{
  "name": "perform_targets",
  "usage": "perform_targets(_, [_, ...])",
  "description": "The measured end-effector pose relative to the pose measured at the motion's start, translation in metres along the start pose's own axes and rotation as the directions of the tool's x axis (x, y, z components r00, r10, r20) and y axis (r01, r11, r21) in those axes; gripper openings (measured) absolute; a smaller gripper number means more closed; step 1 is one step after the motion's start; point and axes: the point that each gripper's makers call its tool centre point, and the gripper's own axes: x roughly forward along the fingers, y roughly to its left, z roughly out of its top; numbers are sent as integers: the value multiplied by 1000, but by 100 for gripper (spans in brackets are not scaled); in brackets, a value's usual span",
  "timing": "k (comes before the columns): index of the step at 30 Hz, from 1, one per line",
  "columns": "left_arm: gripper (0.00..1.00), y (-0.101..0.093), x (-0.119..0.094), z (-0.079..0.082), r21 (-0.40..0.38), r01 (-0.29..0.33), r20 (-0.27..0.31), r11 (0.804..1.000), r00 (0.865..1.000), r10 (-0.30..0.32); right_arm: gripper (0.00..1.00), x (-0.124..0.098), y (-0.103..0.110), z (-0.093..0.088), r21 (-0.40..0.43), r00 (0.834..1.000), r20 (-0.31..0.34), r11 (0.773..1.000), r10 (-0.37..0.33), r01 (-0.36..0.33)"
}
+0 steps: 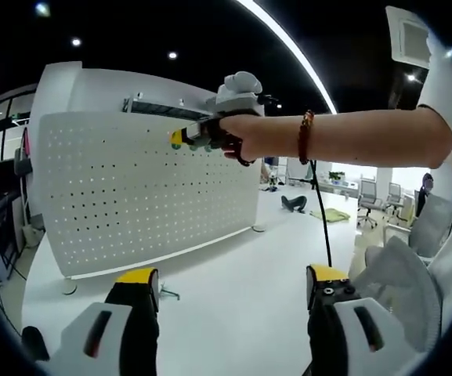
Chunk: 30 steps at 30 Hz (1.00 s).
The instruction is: Insert the hook assembly into the mounting plate slot until the hook locks in place.
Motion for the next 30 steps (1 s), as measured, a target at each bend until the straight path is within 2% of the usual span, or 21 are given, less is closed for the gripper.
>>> perform_targets(7, [77, -4, 2, -2, 4, -12, -11, 1000, 1000, 12, 27, -15, -4, -6, 15, 1000, 0, 1000, 12, -12])
perform_targets(11, [75, -6, 4, -1, -3, -15, 5, 1000, 1000, 15, 27, -26, -3, -14, 20, 1000, -6, 999, 28, -27])
perform_targets(14, [75, -7, 6, -4, 8, -19, -13, 1000, 1000, 19, 27, -32, -5, -20, 38, 999, -11, 999, 32, -31])
perform_targets(18, [76, -6, 7, -3, 4, -26, -9, 1000, 1000, 26, 27, -38, -9, -32, 42, 998, -48, 998, 40, -37])
perform_targets(21, [76, -6, 8, -5, 3, -36, -18, 999, 999, 36, 28, -43, -10, -33, 27, 998, -31, 998, 50, -49])
perform_targets(30, [75, -1, 12, -6, 0, -56, -23, 998, 998, 56, 35, -54, 2, -44, 9, 991, -30, 991, 130, -130])
